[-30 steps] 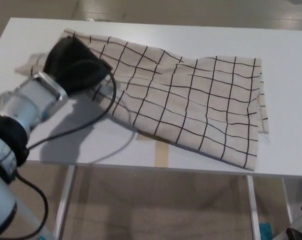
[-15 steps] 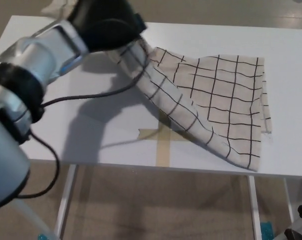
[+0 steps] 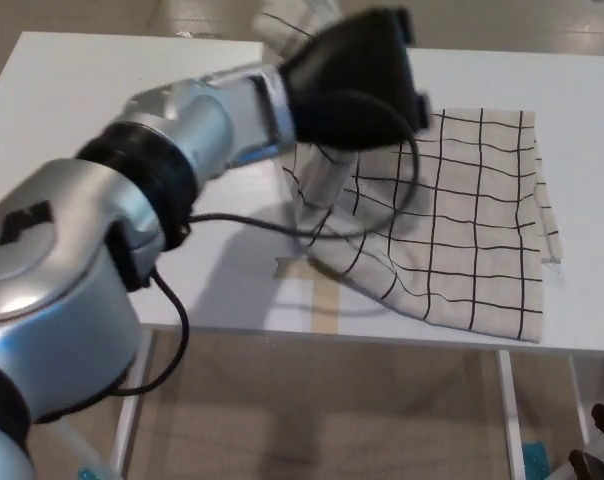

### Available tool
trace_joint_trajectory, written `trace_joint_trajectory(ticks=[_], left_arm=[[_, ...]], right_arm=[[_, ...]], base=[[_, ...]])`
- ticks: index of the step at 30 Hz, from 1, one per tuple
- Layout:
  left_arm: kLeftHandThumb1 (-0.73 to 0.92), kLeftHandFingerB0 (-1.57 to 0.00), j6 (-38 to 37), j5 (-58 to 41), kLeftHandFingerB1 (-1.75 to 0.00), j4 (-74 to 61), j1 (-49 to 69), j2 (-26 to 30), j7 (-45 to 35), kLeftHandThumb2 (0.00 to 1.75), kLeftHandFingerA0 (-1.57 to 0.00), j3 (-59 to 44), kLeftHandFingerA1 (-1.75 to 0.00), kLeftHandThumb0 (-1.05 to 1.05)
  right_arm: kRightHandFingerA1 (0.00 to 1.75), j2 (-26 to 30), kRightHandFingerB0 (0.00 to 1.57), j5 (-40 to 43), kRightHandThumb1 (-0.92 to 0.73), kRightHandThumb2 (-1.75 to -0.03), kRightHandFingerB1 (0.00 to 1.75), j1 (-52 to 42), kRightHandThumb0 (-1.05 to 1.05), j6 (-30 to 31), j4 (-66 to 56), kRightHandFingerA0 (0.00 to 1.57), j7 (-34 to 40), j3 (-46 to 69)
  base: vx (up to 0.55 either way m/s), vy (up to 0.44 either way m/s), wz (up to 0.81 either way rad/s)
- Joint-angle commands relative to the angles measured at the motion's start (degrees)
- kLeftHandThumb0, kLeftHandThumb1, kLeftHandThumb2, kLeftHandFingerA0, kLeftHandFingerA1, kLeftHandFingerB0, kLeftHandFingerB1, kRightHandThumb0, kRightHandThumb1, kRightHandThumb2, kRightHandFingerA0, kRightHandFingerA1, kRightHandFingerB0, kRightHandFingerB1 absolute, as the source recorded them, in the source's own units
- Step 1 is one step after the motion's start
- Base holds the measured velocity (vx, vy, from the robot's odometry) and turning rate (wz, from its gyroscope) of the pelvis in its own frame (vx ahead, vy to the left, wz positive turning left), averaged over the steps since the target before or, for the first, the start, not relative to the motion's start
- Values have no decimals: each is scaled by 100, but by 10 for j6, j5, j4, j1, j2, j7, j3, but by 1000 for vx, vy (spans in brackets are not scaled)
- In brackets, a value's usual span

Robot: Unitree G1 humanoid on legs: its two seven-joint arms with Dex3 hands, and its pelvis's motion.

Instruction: Use the left hand to fold a white towel with checkered patterns in half.

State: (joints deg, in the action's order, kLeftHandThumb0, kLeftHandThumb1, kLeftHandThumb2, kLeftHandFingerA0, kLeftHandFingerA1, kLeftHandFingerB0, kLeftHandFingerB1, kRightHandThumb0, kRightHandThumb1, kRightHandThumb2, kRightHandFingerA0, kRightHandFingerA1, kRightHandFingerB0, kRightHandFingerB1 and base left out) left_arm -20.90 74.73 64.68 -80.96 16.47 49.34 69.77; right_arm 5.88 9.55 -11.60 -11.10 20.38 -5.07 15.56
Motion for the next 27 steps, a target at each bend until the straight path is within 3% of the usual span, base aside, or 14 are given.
trace_joint_trajectory(ticks=[1,5,13,14,15,16,17,20,22,23,24,25,26,27], left_arm=[[48,-75,-64,73,-172,-3,-25,-35,53,54,-88,73,-175,-30],[45,-89,-90,65,-154,-8,-19,-58,43,56,-90,82,-175,-35],[38,-93,-86,71,-150,-27,24,-95,24,56,-92,102,-175,-58],[39,-97,-97,63,-120,-27,27,-97,7,60,-91,97,-162,-58],[39,-97,-110,54,-120,-27,29,-99,-12,60,-91,92,-162,-58],[40,-23,-120,34,-39,-33,31,-99,-87,71,-15,79,-42,-64],[45,-1,-110,-3,-11,-54,47,-99,-240,81,0,52,0,-76],[59,0,-83,-39,-1,-84,73,-99,-357,61,0,22,0,-103],[61,0,-79,-51,-2,-103,81,-95,-386,60,0,11,0,-103],[61,0,-89,-60,-1,-115,80,-90,-397,63,0,3,0,-101],[49,0,-101,-67,-8,-119,74,-89,-407,90,0,-3,0,-95],[49,0,-104,-69,-8,-120,72,-89,-413,90,0,-6,0,-95],[59,0,-107,-74,0,-125,72,-89,-422,65,0,-12,0,-100],[59,0,-107,-75,0,-128,73,-88,-425,65,0,-14,0,-100]], right_arm=[[47,3,63,-1,-59,-58,43,-2,-45,-4,2,53,-1,1],[47,2,66,4,-59,-59,43,3,-46,-13,11,58,-6,3],[50,1,70,-1,-58,-58,45,5,-46,-17,3,62,-3,1],[50,2,71,-4,-58,-58,45,5,-46,-17,2,62,-2,0],[50,3,71,-7,-58,-58,45,5,-46,-17,1,62,-1,-1],[50,6,70,-12,-58,-58,44,6,-47,-17,1,63,2,-3],[50,10,69,-19,-58,-58,44,8,-47,-16,0,63,4,-5],[50,13,69,-20,-58,-58,45,12,-47,-14,1,63,1,-7],[50,14,69,-18,-58,-58,45,13,-47,-15,0,63,-1,-7],[50,14,70,-16,-58,-58,45,13,-47,-20,1,63,-4,-7],[50,14,70,-16,-58,-58,45,14,-47,-27,6,63,-6,-7],[50,15,70,-16,-58,-58,45,15,-47,-30,8,63,-7,-6],[50,14,70,-15,-58,-58,45,17,-47,-32,12,63,-7,-5],[50,13,70,-14,-58,-58,45,18,-47,-32,13,63,-7,-5]], base=[[0,0,0],[0,0,0],[0,0,0],[0,0,0],[0,0,0],[0,0,0],[0,0,0],[0,0,0],[0,0,0],[0,0,0],[0,0,0],[0,0,0],[0,0,0],[0,0,0]])
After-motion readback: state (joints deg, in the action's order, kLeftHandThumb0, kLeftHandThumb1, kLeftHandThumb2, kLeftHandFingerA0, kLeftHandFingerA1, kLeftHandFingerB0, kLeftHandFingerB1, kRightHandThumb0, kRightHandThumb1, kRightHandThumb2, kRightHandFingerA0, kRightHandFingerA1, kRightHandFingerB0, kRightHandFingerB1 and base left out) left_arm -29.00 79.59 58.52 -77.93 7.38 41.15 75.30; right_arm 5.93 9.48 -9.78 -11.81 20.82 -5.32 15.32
